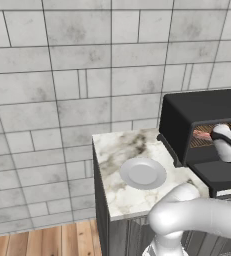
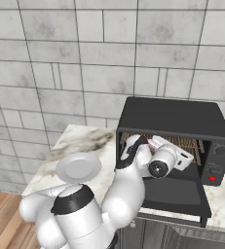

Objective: Open the toaster oven door. Place the baguette on the top rack in the toaster oven and place the steak on the bottom rack.

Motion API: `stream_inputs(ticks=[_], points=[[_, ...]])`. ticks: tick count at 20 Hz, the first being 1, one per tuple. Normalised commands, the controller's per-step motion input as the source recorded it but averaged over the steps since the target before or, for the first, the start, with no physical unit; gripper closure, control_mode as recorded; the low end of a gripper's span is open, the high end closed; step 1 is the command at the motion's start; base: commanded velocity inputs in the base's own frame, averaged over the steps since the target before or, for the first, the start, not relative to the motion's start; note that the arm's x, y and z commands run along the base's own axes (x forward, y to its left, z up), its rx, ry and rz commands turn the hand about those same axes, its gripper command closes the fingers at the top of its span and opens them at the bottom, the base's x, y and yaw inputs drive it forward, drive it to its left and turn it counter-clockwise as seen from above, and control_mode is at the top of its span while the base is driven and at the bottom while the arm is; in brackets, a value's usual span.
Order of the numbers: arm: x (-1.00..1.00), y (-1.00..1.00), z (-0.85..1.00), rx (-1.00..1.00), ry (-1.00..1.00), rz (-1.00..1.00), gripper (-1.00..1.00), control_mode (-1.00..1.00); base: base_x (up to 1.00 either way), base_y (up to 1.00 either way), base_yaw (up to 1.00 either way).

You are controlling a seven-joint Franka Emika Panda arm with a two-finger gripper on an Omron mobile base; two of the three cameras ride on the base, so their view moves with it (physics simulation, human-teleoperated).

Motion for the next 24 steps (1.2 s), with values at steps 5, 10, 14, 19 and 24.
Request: stream_inputs(ticks=[5, 10, 14, 19, 24], points=[[-0.11, 0.09, -0.15, 0.00, 0.18, 0.02, 1.00, -1.00, 0.00, 0.00, 0.00], [-0.28, 0.09, -0.25, 0.00, 0.15, 0.09, 1.00, -1.00, 0.00, 0.00, 0.00], [-0.35, 0.10, -0.28, 0.00, 0.16, 0.13, 1.00, -1.00, 0.00, 0.00, 0.00], [-0.44, 0.09, -0.29, 0.00, 0.18, 0.17, 1.00, -1.00, 0.00, 0.00, 0.00], [-0.47, 0.13, -0.38, 0.00, 0.21, 0.17, 1.00, -1.00, 0.00, 0.00, 0.00]])
